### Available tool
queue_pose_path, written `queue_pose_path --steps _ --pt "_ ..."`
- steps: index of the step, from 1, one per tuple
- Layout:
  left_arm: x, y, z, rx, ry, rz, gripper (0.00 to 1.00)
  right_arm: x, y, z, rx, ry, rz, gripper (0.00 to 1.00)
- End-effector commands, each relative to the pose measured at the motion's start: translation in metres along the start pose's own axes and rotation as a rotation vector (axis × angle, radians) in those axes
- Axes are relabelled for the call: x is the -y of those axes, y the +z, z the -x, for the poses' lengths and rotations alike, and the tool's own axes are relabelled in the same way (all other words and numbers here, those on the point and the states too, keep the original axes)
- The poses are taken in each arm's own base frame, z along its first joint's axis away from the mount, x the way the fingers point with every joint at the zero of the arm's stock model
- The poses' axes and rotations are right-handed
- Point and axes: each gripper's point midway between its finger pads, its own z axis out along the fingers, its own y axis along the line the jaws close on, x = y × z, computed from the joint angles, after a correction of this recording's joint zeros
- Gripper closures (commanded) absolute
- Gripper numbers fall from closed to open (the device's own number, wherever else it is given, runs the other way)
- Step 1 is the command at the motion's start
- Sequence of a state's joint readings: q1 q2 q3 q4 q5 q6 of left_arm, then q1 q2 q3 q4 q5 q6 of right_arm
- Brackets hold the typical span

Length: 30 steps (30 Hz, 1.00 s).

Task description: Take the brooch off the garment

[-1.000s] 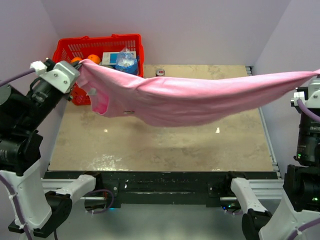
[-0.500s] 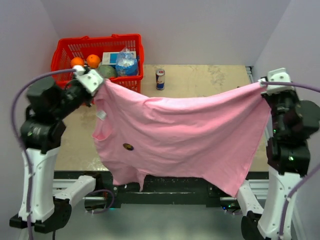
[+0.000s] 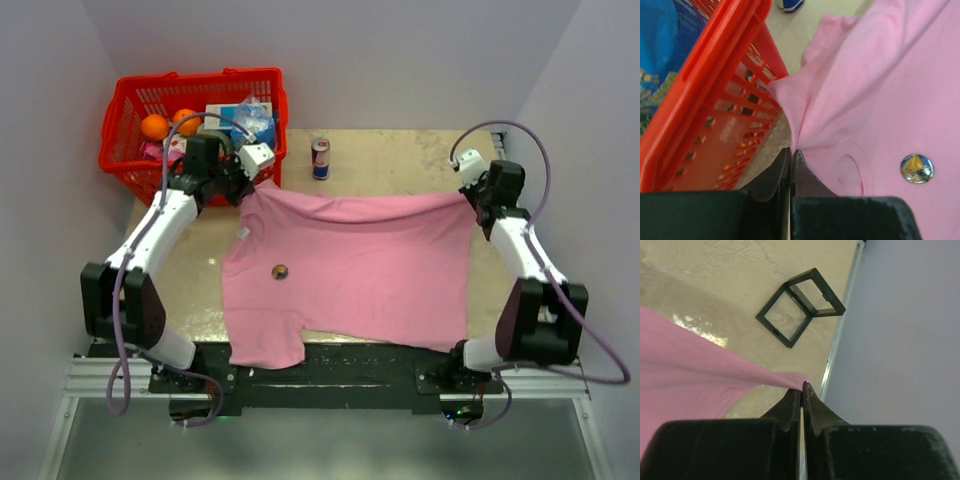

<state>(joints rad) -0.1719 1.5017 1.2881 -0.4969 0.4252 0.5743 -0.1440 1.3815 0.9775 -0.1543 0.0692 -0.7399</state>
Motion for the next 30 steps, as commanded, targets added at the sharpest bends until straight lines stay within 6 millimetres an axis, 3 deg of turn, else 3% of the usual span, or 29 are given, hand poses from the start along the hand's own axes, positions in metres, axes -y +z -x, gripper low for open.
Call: queue_pose_path --steps 1,2,3,7,8,9,11,12,13,14,15,16,17,18,19,20,21,22,23,25,27,28,30 --pt "-0.050 0.018 0.049 0.100 0.123 0.112 1.00 0.064 0.032 0.059 0.126 0.098 -0.186 1.00" --pt "-0.052 0.030 0.041 0.077 0.114 0.097 1.00 0.056 0.051 0.056 0.104 0.101 -0.159 1.00" --pt "-0.057 0.032 0.046 0.080 0.124 0.102 1.00 0.066 0.057 0.068 0.120 0.113 -0.171 1.00" --pt "-0.064 0.053 0.038 0.046 0.115 0.099 1.00 0.057 0.089 0.087 0.123 0.075 -0.141 1.00" --pt "-0.065 0.060 0.033 0.034 0.107 0.096 0.85 0.053 0.097 0.087 0.110 0.063 -0.133 0.93" --pt "-0.068 0.062 0.032 0.023 0.092 0.110 0.76 0.051 0.106 0.091 0.099 0.050 -0.130 0.68" --pt "-0.070 0.061 0.038 0.033 0.080 0.121 0.61 0.045 0.111 0.097 0.080 0.053 -0.134 0.58" --pt "-0.070 0.056 0.050 0.063 0.064 0.126 0.57 0.050 0.107 0.108 0.097 0.078 -0.138 0.51" --pt "-0.068 0.042 0.068 0.105 0.069 0.140 0.44 0.047 0.101 0.121 0.121 0.087 -0.129 0.48" --pt "-0.066 0.032 0.083 0.147 0.075 0.145 0.38 0.048 0.094 0.133 0.145 0.093 -0.123 0.45" --pt "-0.059 0.025 0.088 0.170 0.063 0.136 0.34 0.047 0.082 0.152 0.192 0.100 -0.096 0.38" --pt "-0.046 0.007 0.106 0.217 0.085 0.127 0.31 0.042 0.060 0.178 0.260 0.093 -0.079 0.38" --pt "-0.026 0.008 0.095 0.199 0.084 0.072 0.28 0.034 0.047 0.190 0.298 0.089 -0.048 0.37" --pt "-0.012 0.006 0.089 0.183 0.101 0.039 0.27 0.014 0.036 0.202 0.345 0.088 0.041 0.37" --pt "0.010 0.002 0.087 0.174 0.120 -0.006 0.26 -0.004 0.012 0.221 0.411 0.082 0.109 0.38" --pt "0.039 0.008 0.057 0.103 0.086 -0.111 0.27 -0.031 0.007 0.219 0.422 0.080 0.198 0.39" --pt "0.055 0.008 0.044 0.075 0.083 -0.165 0.27 -0.055 -0.001 0.220 0.428 0.092 0.275 0.39" --pt "0.070 0.011 0.031 0.042 0.074 -0.211 0.27 -0.091 -0.017 0.231 0.469 0.067 0.381 0.39" --pt "0.089 0.014 0.004 -0.035 0.051 -0.268 0.27 -0.116 -0.021 0.225 0.455 0.058 0.436 0.42" --pt "0.108 0.023 -0.022 -0.121 0.055 -0.322 0.27 -0.166 -0.034 0.225 0.431 0.075 0.562 0.48" --pt "0.117 0.028 -0.043 -0.191 0.023 -0.342 0.27 -0.209 -0.037 0.212 0.342 0.150 0.689 0.65" --pt "0.120 0.036 -0.051 -0.219 0.011 -0.337 0.26 -0.222 -0.039 0.207 0.317 0.186 0.742 0.71" --pt "0.118 0.044 -0.064 -0.273 -0.008 -0.301 0.26 -0.250 -0.034 0.187 0.208 0.291 0.813 0.93"
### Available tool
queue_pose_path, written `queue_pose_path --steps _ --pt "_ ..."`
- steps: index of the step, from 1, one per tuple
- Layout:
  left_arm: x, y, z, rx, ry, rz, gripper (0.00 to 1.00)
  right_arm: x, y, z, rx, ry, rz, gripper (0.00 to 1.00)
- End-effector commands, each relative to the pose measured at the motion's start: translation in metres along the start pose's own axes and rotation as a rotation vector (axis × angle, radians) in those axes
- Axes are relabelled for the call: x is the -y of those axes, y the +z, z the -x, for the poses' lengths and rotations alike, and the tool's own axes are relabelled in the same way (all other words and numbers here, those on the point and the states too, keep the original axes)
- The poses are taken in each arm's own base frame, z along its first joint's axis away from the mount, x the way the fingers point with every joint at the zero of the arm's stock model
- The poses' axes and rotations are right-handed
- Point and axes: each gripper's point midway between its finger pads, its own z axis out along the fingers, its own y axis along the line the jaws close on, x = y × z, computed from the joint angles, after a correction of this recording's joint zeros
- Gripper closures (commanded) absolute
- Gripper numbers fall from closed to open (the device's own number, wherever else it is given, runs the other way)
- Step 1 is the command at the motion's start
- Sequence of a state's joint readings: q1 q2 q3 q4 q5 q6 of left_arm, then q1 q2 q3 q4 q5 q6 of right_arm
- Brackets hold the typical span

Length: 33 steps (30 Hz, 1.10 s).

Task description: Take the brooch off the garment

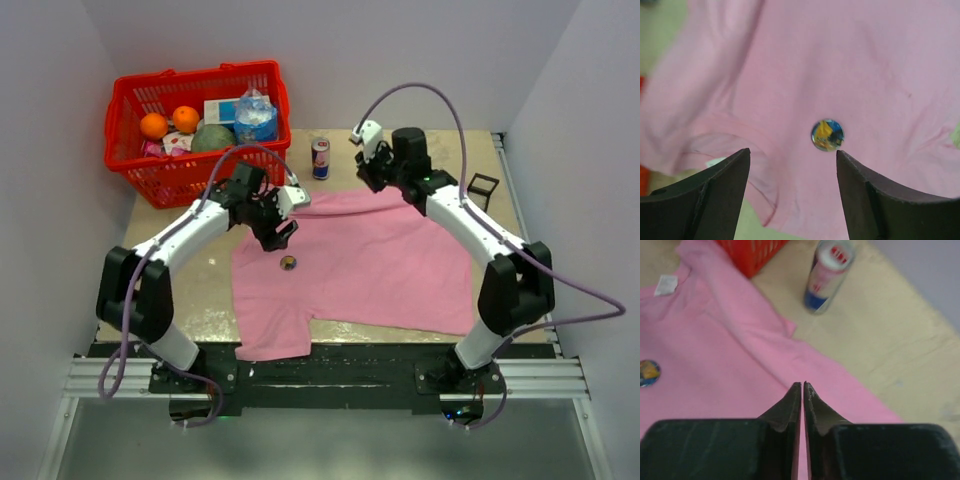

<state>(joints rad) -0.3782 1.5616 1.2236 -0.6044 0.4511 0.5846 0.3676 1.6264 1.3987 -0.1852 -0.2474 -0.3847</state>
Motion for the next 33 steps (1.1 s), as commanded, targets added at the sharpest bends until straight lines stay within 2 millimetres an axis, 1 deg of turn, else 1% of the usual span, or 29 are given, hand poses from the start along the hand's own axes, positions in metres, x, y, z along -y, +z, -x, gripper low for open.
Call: queue_pose_path --steps 1,2,3,4,5,6,7,9,10,11,12,13,14,17,20,23,24,26,27,30,33 --pt "0.010 0.023 -0.042 -0.153 -0.090 -0.017 0.26 -0.058 0.017 -0.087 -0.232 0.368 0.171 0.99" --pt "0.007 0.027 -0.043 -0.153 -0.122 0.007 0.26 -0.066 0.018 -0.100 -0.262 0.400 0.181 1.00" --pt "0.007 0.029 -0.043 -0.152 -0.139 0.010 0.26 -0.069 0.019 -0.105 -0.271 0.430 0.179 1.00" --pt "0.008 0.034 -0.042 -0.144 -0.143 0.012 0.25 -0.072 0.019 -0.109 -0.280 0.433 0.180 1.00" --pt "0.011 0.037 -0.045 -0.153 -0.167 0.015 0.25 -0.073 0.019 -0.114 -0.293 0.427 0.176 1.00" --pt "0.013 0.040 -0.045 -0.154 -0.171 0.016 0.24 -0.074 0.019 -0.115 -0.299 0.422 0.174 1.00" --pt "0.018 0.047 -0.045 -0.158 -0.169 0.007 0.20 -0.075 0.018 -0.116 -0.303 0.415 0.172 1.00" --pt "0.026 0.054 -0.046 -0.158 -0.191 -0.010 0.17 -0.077 0.016 -0.120 -0.313 0.399 0.174 1.00" --pt "0.031 0.058 -0.047 -0.163 -0.193 -0.023 0.12 -0.078 0.016 -0.123 -0.319 0.395 0.175 1.00" --pt "0.032 0.061 -0.046 -0.156 -0.194 -0.027 0.11 -0.080 0.015 -0.127 -0.329 0.392 0.178 1.00" --pt "0.034 0.064 -0.047 -0.164 -0.195 -0.027 0.05 -0.080 0.016 -0.130 -0.333 0.388 0.177 1.00" --pt "0.035 0.069 -0.049 -0.172 -0.189 -0.026 0.02 -0.082 0.016 -0.134 -0.344 0.392 0.179 1.00" --pt "0.032 0.071 -0.053 -0.190 -0.197 -0.003 0.00 -0.083 0.017 -0.137 -0.351 0.396 0.180 1.00" --pt "0.027 0.077 -0.061 -0.221 -0.214 0.028 0.00 -0.085 0.018 -0.136 -0.352 0.412 0.188 1.00" --pt "0.025 0.080 -0.066 -0.245 -0.193 0.062 0.01 -0.086 0.020 -0.136 -0.355 0.411 0.190 1.00" --pt "0.027 0.084 -0.069 -0.265 -0.155 0.075 0.03 -0.086 0.022 -0.137 -0.361 0.412 0.188 1.00" --pt "0.030 0.086 -0.069 -0.270 -0.144 0.070 0.06 -0.086 0.022 -0.139 -0.366 0.413 0.188 1.00" --pt "0.032 0.088 -0.069 -0.272 -0.118 0.065 0.09 -0.086 0.023 -0.139 -0.366 0.417 0.185 1.00" --pt "0.033 0.088 -0.069 -0.273 -0.112 0.062 0.13 -0.085 0.023 -0.138 -0.364 0.419 0.185 1.00" --pt "0.032 0.087 -0.071 -0.283 -0.105 0.069 0.20 -0.085 0.024 -0.135 -0.359 0.421 0.188 1.00" --pt "0.029 0.085 -0.078 -0.307 -0.092 0.093 0.23 -0.085 0.024 -0.135 -0.358 0.417 0.186 1.00"
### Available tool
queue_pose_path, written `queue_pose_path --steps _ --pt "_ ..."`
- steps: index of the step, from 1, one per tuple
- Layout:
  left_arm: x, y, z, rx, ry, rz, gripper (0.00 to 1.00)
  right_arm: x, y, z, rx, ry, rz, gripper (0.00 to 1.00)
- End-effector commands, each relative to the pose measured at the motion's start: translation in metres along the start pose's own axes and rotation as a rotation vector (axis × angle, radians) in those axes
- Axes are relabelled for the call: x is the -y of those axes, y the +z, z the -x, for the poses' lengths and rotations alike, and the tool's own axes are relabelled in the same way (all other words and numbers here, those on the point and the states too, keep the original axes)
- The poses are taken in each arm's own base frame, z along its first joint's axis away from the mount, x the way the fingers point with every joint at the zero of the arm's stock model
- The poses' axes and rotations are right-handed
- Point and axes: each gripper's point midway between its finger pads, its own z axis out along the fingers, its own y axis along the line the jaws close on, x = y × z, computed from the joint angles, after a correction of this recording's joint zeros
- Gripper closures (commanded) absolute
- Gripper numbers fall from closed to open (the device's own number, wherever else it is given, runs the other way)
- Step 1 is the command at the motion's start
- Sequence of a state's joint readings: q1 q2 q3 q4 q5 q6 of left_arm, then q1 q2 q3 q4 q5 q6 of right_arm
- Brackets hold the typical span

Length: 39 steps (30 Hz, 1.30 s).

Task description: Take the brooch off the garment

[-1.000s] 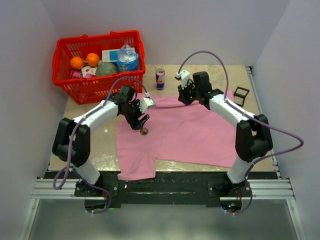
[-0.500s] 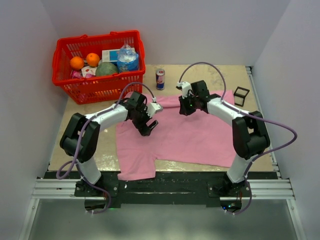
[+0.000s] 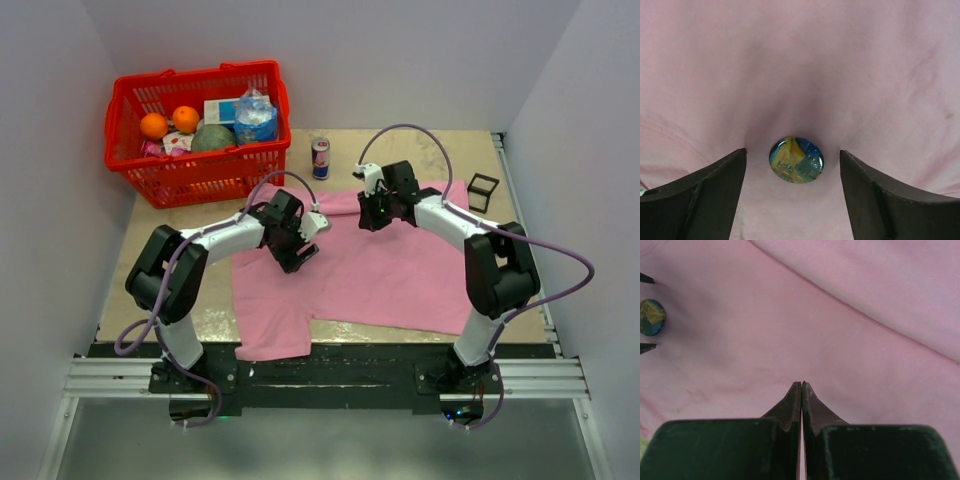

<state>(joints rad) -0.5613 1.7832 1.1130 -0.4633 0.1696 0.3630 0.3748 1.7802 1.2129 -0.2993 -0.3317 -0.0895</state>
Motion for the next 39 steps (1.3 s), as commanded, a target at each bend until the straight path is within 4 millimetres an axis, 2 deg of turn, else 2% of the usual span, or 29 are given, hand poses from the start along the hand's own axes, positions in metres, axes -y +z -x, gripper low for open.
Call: queue_pose_path --steps 1,9,17,20,23,25,29,33,34,35,36,39 --pt "-0.010 0.002 -0.008 -0.019 0.029 0.054 0.25 -0.003 -0.001 0.017 0.044 -0.002 0.004 1.00" --pt "-0.011 -0.001 -0.011 -0.035 0.034 0.059 0.34 -0.001 0.000 0.018 0.045 0.000 -0.004 1.00" --pt "-0.018 -0.016 0.017 0.024 0.015 0.065 0.39 0.001 -0.001 0.018 0.043 -0.005 -0.012 1.00" --pt "-0.021 -0.019 0.021 0.033 -0.001 0.057 0.41 0.001 0.000 0.016 0.039 -0.005 -0.013 1.00" --pt "-0.026 -0.019 0.023 0.039 -0.025 0.040 0.49 0.001 0.001 0.016 0.037 -0.005 -0.013 1.00" --pt "-0.027 -0.018 0.023 0.038 -0.026 0.036 0.51 0.002 0.002 0.016 0.037 -0.005 -0.013 1.00" --pt "-0.022 -0.014 0.016 0.017 -0.035 0.001 0.67 0.002 0.002 0.016 0.034 -0.004 -0.013 1.00" --pt "-0.023 -0.017 0.017 0.022 -0.052 -0.002 0.70 0.002 0.002 0.017 0.035 -0.007 -0.012 1.00" --pt "-0.023 -0.017 0.018 0.024 -0.061 -0.006 0.73 0.001 0.002 0.018 0.038 -0.008 -0.012 1.00" --pt "-0.024 -0.019 0.019 0.025 -0.068 -0.005 0.83 0.001 0.002 0.016 0.032 -0.009 -0.009 1.00" --pt "-0.025 -0.021 0.021 0.027 -0.075 -0.005 0.88 0.000 0.002 0.015 0.032 -0.012 -0.008 1.00" --pt "-0.024 -0.024 0.026 0.041 -0.095 -0.012 0.99 0.000 0.003 0.014 0.029 -0.018 -0.007 1.00"
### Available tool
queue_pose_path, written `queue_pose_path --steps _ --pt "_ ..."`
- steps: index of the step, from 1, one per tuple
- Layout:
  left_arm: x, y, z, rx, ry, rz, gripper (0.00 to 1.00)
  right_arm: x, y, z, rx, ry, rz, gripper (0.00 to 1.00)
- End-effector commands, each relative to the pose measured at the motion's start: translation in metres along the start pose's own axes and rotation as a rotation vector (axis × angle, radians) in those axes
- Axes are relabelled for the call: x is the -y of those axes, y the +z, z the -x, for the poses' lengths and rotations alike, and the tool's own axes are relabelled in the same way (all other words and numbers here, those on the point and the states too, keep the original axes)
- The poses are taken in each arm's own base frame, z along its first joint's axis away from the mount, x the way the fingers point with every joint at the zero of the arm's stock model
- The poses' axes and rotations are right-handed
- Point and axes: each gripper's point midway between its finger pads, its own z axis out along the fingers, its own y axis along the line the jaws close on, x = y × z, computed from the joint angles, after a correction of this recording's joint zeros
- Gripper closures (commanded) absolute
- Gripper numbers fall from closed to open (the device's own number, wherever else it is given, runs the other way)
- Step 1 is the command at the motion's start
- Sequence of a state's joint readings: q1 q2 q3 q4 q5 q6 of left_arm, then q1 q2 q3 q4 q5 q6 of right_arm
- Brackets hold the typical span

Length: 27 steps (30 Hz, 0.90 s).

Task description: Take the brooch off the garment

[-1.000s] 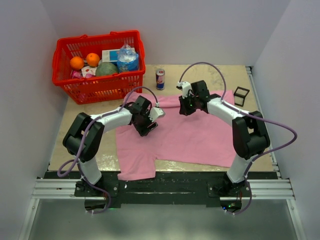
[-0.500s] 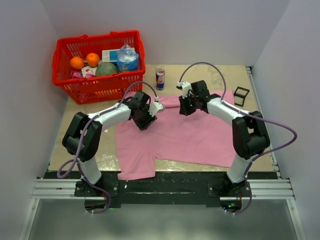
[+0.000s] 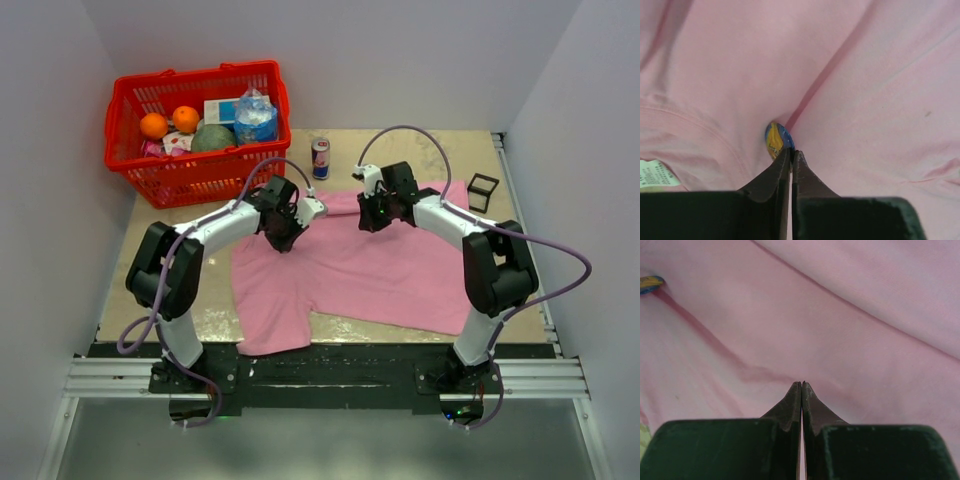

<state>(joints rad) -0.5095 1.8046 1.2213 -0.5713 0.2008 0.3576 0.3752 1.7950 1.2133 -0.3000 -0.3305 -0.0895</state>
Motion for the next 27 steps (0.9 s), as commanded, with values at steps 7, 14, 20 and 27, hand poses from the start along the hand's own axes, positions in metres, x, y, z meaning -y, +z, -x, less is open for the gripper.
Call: queue_pose_path --steps 7,14,20,27 --pt "0.007 -0.006 0.017 0.087 -0.107 -0.043 1.00 -0.004 -0.002 0.017 0.039 -0.035 -0.007 1.00" --pt "0.018 -0.022 0.037 0.251 -0.151 -0.065 1.00 -0.013 -0.005 0.017 0.040 -0.081 0.004 1.00" --pt "0.041 -0.036 0.061 0.414 -0.214 -0.185 1.00 -0.026 -0.005 0.014 0.029 -0.109 0.042 1.00" --pt "0.035 -0.036 0.068 0.505 -0.385 -0.225 1.00 -0.077 -0.009 0.014 0.037 -0.204 0.193 1.00"
